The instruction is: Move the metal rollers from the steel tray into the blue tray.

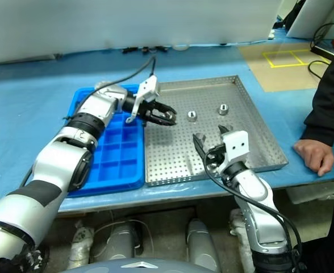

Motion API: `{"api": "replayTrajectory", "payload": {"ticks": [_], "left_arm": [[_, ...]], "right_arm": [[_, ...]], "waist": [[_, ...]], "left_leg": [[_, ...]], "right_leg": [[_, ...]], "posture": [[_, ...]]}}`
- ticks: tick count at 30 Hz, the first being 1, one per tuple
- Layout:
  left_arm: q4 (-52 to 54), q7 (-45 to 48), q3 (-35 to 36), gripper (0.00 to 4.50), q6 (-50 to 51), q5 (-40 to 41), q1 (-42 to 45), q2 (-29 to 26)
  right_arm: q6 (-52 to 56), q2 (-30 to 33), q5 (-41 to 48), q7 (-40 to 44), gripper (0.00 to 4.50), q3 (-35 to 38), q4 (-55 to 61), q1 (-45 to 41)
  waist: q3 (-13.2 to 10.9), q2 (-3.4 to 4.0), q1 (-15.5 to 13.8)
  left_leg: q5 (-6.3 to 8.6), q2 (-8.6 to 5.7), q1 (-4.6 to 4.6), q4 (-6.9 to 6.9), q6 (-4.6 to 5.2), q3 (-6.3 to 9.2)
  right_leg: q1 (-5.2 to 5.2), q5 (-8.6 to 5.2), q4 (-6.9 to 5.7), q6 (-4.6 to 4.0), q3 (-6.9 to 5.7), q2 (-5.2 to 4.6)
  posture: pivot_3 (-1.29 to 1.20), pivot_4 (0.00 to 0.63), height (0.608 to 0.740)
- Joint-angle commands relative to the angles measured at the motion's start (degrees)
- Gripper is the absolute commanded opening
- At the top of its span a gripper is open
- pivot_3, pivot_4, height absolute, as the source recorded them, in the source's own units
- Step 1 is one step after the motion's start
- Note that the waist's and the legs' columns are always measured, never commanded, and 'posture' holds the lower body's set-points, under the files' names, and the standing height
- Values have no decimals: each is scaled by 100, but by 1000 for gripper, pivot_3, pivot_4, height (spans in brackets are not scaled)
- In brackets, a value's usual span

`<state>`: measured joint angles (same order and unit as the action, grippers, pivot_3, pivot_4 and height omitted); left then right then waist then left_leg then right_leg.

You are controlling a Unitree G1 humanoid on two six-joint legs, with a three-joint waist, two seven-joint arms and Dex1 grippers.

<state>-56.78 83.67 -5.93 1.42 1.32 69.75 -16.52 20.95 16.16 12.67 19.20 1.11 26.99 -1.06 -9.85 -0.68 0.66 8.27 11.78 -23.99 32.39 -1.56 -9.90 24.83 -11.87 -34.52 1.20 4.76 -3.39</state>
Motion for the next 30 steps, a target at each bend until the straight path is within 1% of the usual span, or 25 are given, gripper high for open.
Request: {"api": "replayTrajectory", "payload": {"ticks": [1,4,6,11,12,15,16,18,20,23,26,30], "left_arm": [[953,-119,366,1763,497,408,-269,-436],[2124,-437,629,1763,1170,674,-892,-864],[3139,-777,851,1763,1721,866,-1517,-1168],[5208,-1577,1344,1763,2890,1329,-2927,-1690],[5665,-1776,1533,1763,3127,1412,-3349,-1792],[6652,-2311,1950,1763,3644,1651,-4279,-1946],[6869,-2455,2037,1763,3767,1730,-4470,-1966],[7284,-2746,2212,1763,3985,1896,-4839,-1962],[7575,-3190,2379,1763,4054,1943,-5161,-1835],[7692,-3814,2441,1763,3939,1858,-5313,-1642],[7543,-4490,2373,1763,3733,1727,-5222,-1304],[7015,-5075,2204,1763,3395,1399,-5087,-1192]], "right_arm": [[-158,96,212,316,4500,32,-107,-357],[-111,135,317,666,4500,-156,-342,-818],[-58,121,388,942,4500,-330,-571,-1211],[-53,51,531,1561,4500,-671,-1232,-1959],[-91,-12,538,1737,4500,-791,-1481,-2176],[-203,-161,552,2121,4500,-995,-2022,-2641],[-228,-194,557,2201,4500,-1020,-2126,-2733],[-262,-259,564,2341,4500,-1059,-2286,-2880],[-275,-319,570,2471,4500,-1102,-2423,-2985],[-250,-351,580,2599,4500,-1118,-2476,-3023],[-232,-361,563,2669,4500,-1122,-2503,-3025],[-196,-366,530,2630,4500,-1097,-2464,-2998]], "waist": [[-2,3,-14],[-3,5,-35],[-4,5,-86],[-6,9,-421],[-6,9,-477],[-7,12,-642],[-8,13,-703],[-9,15,-858],[-10,17,-993],[-9,19,-1166],[-8,20,-1286],[-8,20,-1312]], "left_leg": [[-2,1,1,-3,-4,0],[-6,3,2,-8,-9,0],[-9,4,1,-11,-14,3],[-14,22,0,-26,-24,14],[-14,23,-4,-26,-24,18],[-18,27,-12,-32,-31,29],[-22,29,-22,-32,-38,45],[-27,41,-44,-32,-46,66],[-34,66,-60,-30,-57,73],[-48,83,-86,-26,-78,95],[-58,94,-106,-21,-91,122],[-76,100,-113,-20,-118,138]], "right_leg": [[1,-1,-2,-3,-1,1],[3,-4,-6,-8,-5,2],[3,-9,-13,-16,-12,2],[2,-25,-24,-43,-52,4],[3,-28,-26,-46,-61,3],[4,-35,-27,-54,-90,-3],[2,-38,-27,-60,-111,-3],[3,-45,-29,-70,-156,-5],[3,-50,-33,-79,-188,-1],[1,-54,-38,-86,-231,-1],[2,-58,-47,-92,-268,-2],[2,-60,-65,-96,-289,-2]], "posture": [[-216,150,740],[-134,150,740],[-32,150,740],[140,150,740],[199,150,740],[285,150,740],[301,150,740],[345,150,740],[366,150,740],[392,150,740],[396,150,740],[372,150,740]]}}
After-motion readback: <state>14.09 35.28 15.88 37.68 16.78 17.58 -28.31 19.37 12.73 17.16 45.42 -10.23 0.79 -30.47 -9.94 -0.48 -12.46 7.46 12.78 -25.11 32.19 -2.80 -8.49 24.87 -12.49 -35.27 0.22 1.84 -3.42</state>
